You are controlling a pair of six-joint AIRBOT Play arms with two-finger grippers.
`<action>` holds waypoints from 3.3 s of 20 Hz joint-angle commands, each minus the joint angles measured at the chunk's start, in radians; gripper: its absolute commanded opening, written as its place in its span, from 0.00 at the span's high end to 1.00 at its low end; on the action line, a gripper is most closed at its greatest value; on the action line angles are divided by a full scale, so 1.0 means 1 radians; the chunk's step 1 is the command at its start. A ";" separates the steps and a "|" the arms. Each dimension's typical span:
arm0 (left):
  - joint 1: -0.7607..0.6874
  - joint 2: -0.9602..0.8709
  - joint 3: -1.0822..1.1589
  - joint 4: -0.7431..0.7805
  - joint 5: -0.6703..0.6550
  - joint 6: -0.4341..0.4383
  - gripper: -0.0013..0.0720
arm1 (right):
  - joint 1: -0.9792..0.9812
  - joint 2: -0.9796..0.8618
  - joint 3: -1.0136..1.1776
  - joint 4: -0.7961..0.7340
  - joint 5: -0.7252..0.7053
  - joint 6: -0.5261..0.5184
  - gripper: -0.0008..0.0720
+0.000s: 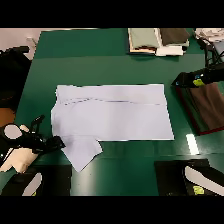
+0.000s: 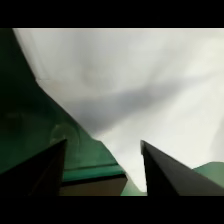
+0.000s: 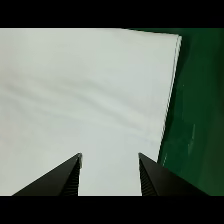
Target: Fold the shirts.
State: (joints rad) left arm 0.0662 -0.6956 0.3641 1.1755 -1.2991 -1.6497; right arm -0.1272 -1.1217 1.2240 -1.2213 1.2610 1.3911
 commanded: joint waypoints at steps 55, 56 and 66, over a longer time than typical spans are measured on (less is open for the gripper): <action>0.000 -0.125 0.363 -0.031 0.173 0.257 0.94 | -0.079 0.066 -0.237 -0.181 0.114 -0.056 0.96; 0.000 -0.192 0.404 -0.032 0.213 0.270 0.95 | -0.079 0.010 -0.197 -0.156 0.108 -0.052 0.96; 0.000 -0.622 0.707 -0.033 0.401 0.323 0.94 | 0.021 -0.429 0.187 -0.047 0.085 0.000 0.96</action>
State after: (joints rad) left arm 0.0654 -1.2339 1.0157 1.1461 -0.9520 -1.3380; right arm -0.1299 -1.4445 1.3106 -1.2888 1.3483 1.3705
